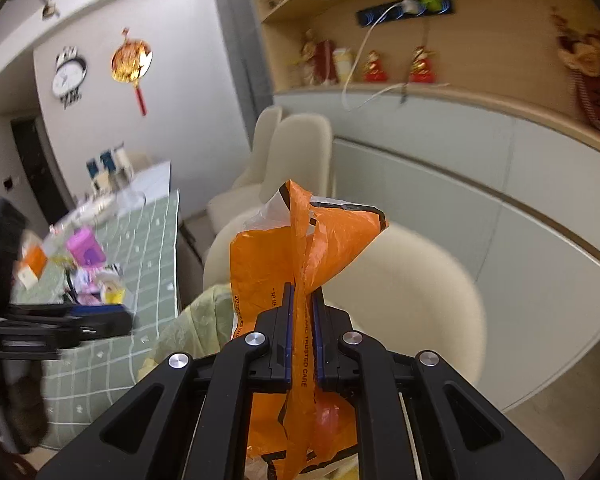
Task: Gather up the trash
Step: 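Carry the orange bag and yellow wrapper to the yellow bag and release both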
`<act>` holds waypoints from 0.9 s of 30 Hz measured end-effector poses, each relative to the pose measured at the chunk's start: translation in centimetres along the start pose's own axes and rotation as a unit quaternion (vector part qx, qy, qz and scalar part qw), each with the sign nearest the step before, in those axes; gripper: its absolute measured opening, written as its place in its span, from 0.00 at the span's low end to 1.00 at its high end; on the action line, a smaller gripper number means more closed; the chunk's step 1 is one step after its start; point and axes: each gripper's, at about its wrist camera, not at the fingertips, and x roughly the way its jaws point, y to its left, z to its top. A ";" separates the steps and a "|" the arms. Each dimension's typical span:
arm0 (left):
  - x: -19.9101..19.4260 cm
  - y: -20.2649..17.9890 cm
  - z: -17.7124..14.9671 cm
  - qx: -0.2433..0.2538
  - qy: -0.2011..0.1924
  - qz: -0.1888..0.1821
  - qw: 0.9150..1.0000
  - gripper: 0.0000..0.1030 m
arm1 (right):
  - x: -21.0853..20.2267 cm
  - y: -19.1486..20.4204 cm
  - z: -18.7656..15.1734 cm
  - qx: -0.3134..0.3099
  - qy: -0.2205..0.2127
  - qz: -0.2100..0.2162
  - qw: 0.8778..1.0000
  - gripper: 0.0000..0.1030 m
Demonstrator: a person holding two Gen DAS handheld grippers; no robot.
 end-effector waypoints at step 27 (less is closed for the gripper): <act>-13.8 18.6 -8.6 -0.107 -0.071 0.103 0.986 0.49 | -0.1 6.6 -4.5 0.035 0.084 -0.050 0.995 0.65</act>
